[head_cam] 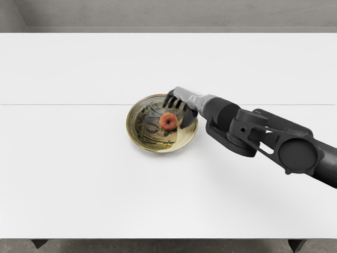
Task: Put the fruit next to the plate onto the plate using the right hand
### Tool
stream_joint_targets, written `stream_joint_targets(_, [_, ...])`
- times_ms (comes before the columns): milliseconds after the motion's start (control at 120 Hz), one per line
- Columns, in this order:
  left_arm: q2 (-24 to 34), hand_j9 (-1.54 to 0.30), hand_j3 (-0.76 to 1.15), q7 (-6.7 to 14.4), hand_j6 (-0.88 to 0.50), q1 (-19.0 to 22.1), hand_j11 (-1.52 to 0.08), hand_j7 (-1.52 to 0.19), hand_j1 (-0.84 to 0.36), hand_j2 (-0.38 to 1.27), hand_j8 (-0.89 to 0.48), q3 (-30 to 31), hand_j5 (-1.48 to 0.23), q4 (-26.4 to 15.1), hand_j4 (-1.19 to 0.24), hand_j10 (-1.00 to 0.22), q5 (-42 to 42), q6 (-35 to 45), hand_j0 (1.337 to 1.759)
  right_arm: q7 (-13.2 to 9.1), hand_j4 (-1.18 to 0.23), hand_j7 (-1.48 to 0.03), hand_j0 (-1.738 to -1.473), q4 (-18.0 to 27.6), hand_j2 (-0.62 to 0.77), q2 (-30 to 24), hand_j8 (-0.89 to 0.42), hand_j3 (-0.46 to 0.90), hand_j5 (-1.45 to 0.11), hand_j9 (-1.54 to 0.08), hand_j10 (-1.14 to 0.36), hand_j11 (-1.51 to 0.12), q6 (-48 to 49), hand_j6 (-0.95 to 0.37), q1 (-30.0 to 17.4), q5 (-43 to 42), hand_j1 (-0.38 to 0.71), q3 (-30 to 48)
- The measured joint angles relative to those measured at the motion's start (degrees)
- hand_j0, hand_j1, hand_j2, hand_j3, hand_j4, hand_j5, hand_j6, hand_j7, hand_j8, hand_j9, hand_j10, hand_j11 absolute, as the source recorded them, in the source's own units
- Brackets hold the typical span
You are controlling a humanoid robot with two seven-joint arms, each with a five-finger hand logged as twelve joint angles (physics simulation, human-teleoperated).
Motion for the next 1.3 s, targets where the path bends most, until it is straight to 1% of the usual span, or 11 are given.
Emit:
stream_joint_targets(283, [0.00, 0.00, 0.00, 0.00, 0.00, 0.00, 0.00, 0.00, 0.35, 0.00, 0.00, 0.00, 0.00, -0.02, 0.00, 0.00, 0.00, 0.00, 1.658, 0.00, -0.39, -0.51, -1.658, 0.24, -0.06, 0.05, -0.38, 0.00, -0.51, -0.51, -0.40, -0.51, 0.14, -0.38, -0.22, 0.28, 0.11, 0.38])
stream_joint_targets(433, [0.00, 0.00, 0.00, 0.00, 0.00, 0.00, 0.00, 0.00, 0.35, 0.00, 0.00, 0.00, 0.00, -0.01, 0.00, 0.00, 0.01, 0.00, 1.658, 0.00, -0.31, -0.41, -1.658, 1.01, -0.05, -1.98, -0.31, 0.00, -0.41, -0.41, -0.32, -0.41, 2.28, -0.31, -0.18, 7.70, 0.02, 2.34])
stream_joint_targets(533, [0.00, 0.00, 0.00, 0.00, 0.00, 0.00, 0.00, 0.00, 0.35, 0.00, 0.00, 0.00, 0.00, 0.00, 0.00, 0.00, 0.00, 0.00, 1.658, 0.00, -0.27, -0.35, -1.658, 1.47, -0.05, -5.14, -0.27, 0.00, -0.35, -0.35, -0.27, -0.35, 7.28, -0.27, -0.13, 16.08, -0.03, 5.79])
stream_joint_targets(567, [0.00, 0.00, 0.00, 0.00, 0.00, 0.00, 0.00, 0.00, 0.35, 0.00, 0.00, 0.00, 0.00, -0.01, 0.00, 0.00, 0.00, 0.00, 1.658, 0.00, -0.25, -0.33, -1.658, 1.60, -0.04, -5.97, -0.25, 0.00, -0.33, -0.33, -0.25, -0.33, 8.59, -0.25, -0.14, 17.99, -0.05, 6.60])
stream_joint_targets(692, [0.00, 0.00, 0.00, 0.00, 0.00, 0.00, 0.00, 0.00, 0.35, 0.00, 0.00, 0.00, 0.00, -0.02, 0.00, 0.00, 0.00, 0.00, 1.658, 0.00, -0.14, -0.18, -1.658, 2.18, -0.02, -8.62, -0.14, 0.00, -0.18, -0.18, -0.14, -0.18, 12.21, -0.14, -0.13, 24.19, -0.18, 8.88])
stream_joint_targets(825, [0.00, 0.00, 0.00, 0.00, 0.00, 0.00, 0.00, 0.00, 0.35, 0.00, 0.00, 0.00, 0.00, -0.02, 0.00, 0.00, 0.01, 0.00, 1.658, 0.00, -0.07, -0.09, -1.658, 2.51, -0.01, -12.92, -0.07, 0.00, -0.09, -0.09, -0.07, -0.09, 19.13, -0.07, -0.14, 32.21, -0.26, 12.04])
stream_joint_targets(1042, [0.00, 0.00, 0.00, 0.00, 0.00, 0.00, 0.00, 0.00, 0.35, 0.00, 0.00, 0.00, 0.00, -0.02, 0.00, 0.00, 0.00, 0.00, 1.658, 0.00, -0.03, -0.03, -1.658, 2.40, 0.00, -21.10, -0.03, 0.00, -0.03, -0.03, -0.03, -0.03, 29.28, -0.03, -0.15, 43.62, -0.32, 14.91])
stream_joint_targets(1217, [0.00, 0.00, 0.00, 0.00, 0.00, 0.00, 0.00, 0.00, 0.35, 0.00, 0.00, 0.00, 0.00, -0.02, 0.00, 0.00, 0.00, 0.00, 1.658, 0.00, -0.01, -0.01, -1.658, 2.18, 0.00, -29.41, -0.01, 0.00, -0.01, -0.01, -0.01, -0.01, 31.65, -0.01, -0.22, 54.72, -0.34, 15.47])
stream_joint_targets(1300, [0.00, 0.00, 0.00, 0.00, 0.00, 0.00, 0.00, 0.00, 0.35, 0.00, 0.00, -0.01, 0.00, -0.02, 0.00, 0.00, 0.00, 0.00, 1.658, 0.00, -0.01, -0.01, -1.658, 2.14, 0.00, -31.79, -0.01, 0.00, -0.01, -0.01, -0.01, -0.01, 31.95, -0.01, -0.24, 57.84, -0.34, 15.54])
